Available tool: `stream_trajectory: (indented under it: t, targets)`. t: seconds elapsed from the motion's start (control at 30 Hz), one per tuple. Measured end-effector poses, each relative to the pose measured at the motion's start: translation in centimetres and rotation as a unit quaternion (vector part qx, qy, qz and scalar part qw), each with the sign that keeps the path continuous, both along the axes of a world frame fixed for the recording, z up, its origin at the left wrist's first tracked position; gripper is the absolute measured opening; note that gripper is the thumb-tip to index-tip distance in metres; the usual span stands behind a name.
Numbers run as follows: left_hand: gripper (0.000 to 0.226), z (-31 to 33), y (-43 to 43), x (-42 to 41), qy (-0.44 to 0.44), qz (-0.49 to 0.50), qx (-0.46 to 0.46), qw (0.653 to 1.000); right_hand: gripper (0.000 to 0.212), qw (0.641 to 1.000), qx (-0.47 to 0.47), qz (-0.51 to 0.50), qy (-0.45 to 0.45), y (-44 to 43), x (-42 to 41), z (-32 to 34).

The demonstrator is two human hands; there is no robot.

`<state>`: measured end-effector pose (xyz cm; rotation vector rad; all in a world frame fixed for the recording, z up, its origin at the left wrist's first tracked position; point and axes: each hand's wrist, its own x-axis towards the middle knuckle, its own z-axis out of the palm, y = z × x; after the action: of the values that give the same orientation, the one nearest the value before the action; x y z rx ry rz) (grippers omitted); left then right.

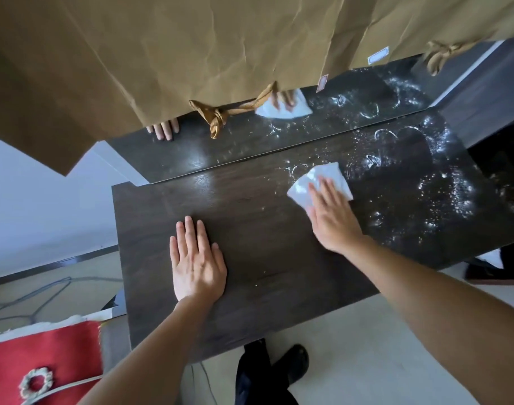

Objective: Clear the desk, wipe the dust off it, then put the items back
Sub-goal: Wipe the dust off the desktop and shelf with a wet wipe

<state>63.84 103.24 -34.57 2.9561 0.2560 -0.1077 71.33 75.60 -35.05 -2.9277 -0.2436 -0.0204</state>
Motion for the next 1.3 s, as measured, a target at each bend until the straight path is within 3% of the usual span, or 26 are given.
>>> stream_trajectory:
  t: [0.07, 0.1, 0.2, 0.27, 0.37, 0.43, 0.5, 0.6, 0.7, 0.77, 0.83, 0.9, 0.97, 1.07, 1.17, 1.23, 1.3]
  targets:
    - [0.064, -0.2, 0.1, 0.8, 0.003, 0.001, 0.004, 1.000, 0.052, 0.997, 0.003, -0.076, 0.018, 2.4, 1.9, 0.1]
    - [0.064, -0.2, 0.1, 1.0, 0.007, 0.001, 0.006, 1.000, 0.053, 0.998, 0.001, -0.064, 0.013, 4.1, 1.4, 0.0]
    - [0.063, -0.2, 0.2, 1.6, 0.012, -0.001, 0.010, 1.000, 0.053, 0.993, -0.009, 0.111, 0.029, 7.2, -3.6, -0.2]
    - [0.062, -0.1, 0.2, 1.7, 0.015, -0.002, 0.009, 1.000, 0.053, 0.985, -0.013, 0.167, 0.042, 5.2, -3.2, 0.1]
    - [0.062, -0.2, 0.3, 1.7, 0.015, -0.006, 0.017, 1.000, 0.052, 0.999, -0.018, 0.043, 0.007, 1.9, 3.3, 0.2]
    - [0.061, -0.2, 0.3, 1.8, 0.016, -0.010, 0.020, 1.000, 0.052, 0.995, 0.006, -0.085, 0.044, 1.7, 7.6, 0.5]
    - [0.061, -0.3, 0.3, 1.8, 0.016, -0.011, 0.018, 1.000, 0.056, 0.987, 0.028, -0.139, 0.070, 5.0, 8.6, 0.5]
    - [0.060, -0.1, 0.3, 1.8, 0.020, -0.017, 0.016, 1.000, 0.056, 0.998, 0.023, 0.006, 0.052, 10.7, 4.8, 0.1]
    - [0.060, 0.0, 0.3, 1.9, 0.027, -0.015, 0.008, 0.999, 0.051, 0.991, 0.022, 0.126, 0.046, 8.9, 4.4, 0.1]
    - [0.061, 0.1, 0.4, 1.8, 0.028, -0.018, 0.005, 0.999, 0.051, 0.999, 0.013, 0.049, 0.016, 5.7, 6.5, 0.2]
    - [0.060, 0.1, 0.4, 1.8, 0.028, -0.020, 0.000, 0.999, 0.055, 0.995, 0.005, -0.098, 0.029, 3.1, 8.6, 0.4]
    - [0.060, 0.1, 0.5, 1.9, 0.020, -0.023, -0.005, 1.000, 0.061, 0.976, 0.015, -0.209, 0.053, 4.4, 9.9, 0.5]
    - [0.059, 0.1, 0.4, 1.8, 0.017, -0.023, -0.009, 1.000, 0.064, 0.967, 0.037, -0.245, 0.056, 8.6, 9.9, 0.7]
    - [0.059, 0.2, 0.5, 1.7, 0.017, -0.031, -0.016, 0.999, 0.057, 0.993, 0.064, -0.094, 0.001, 13.3, 6.6, 0.6]
    - [0.059, 0.2, 0.6, 1.7, 0.016, -0.025, -0.023, 0.999, 0.037, 0.992, 0.110, 0.059, -0.012, 9.7, 4.4, 1.0]
    - [0.060, 0.3, 0.6, 1.8, 0.018, -0.027, -0.025, 0.999, 0.023, 0.992, 0.115, -0.029, -0.034, 5.6, 5.9, 2.1]
    - [0.060, 0.2, 0.5, 1.9, 0.017, -0.027, -0.026, 0.999, 0.018, 0.972, 0.117, -0.205, 0.001, 2.5, 9.0, 2.9]
